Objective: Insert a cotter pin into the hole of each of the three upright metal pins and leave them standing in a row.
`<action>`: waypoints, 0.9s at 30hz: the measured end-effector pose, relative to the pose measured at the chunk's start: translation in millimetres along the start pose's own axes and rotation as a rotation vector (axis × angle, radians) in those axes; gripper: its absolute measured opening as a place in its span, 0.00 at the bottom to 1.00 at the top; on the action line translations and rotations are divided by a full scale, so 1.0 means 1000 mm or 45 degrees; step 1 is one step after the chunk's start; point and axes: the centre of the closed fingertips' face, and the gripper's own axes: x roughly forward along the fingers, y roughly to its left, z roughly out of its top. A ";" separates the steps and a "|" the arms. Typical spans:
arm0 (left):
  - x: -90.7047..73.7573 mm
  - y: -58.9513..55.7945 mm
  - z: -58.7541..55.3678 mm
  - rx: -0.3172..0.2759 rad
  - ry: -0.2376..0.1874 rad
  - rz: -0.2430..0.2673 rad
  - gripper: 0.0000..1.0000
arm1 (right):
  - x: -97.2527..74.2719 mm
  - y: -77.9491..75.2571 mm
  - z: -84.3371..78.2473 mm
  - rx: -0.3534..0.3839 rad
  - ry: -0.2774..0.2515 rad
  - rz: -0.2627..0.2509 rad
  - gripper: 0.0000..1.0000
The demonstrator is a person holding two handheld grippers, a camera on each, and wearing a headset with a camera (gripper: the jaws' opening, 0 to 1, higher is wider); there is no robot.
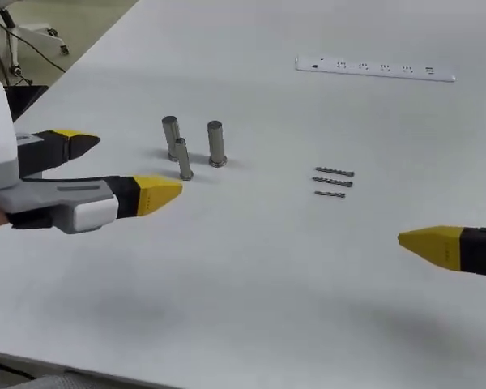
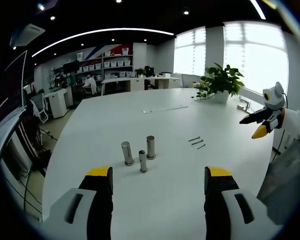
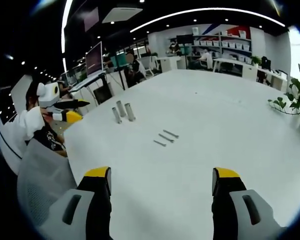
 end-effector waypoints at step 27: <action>0.063 0.013 0.006 -0.012 0.062 0.005 0.47 | 0.011 -0.010 -0.013 0.077 0.032 0.017 0.80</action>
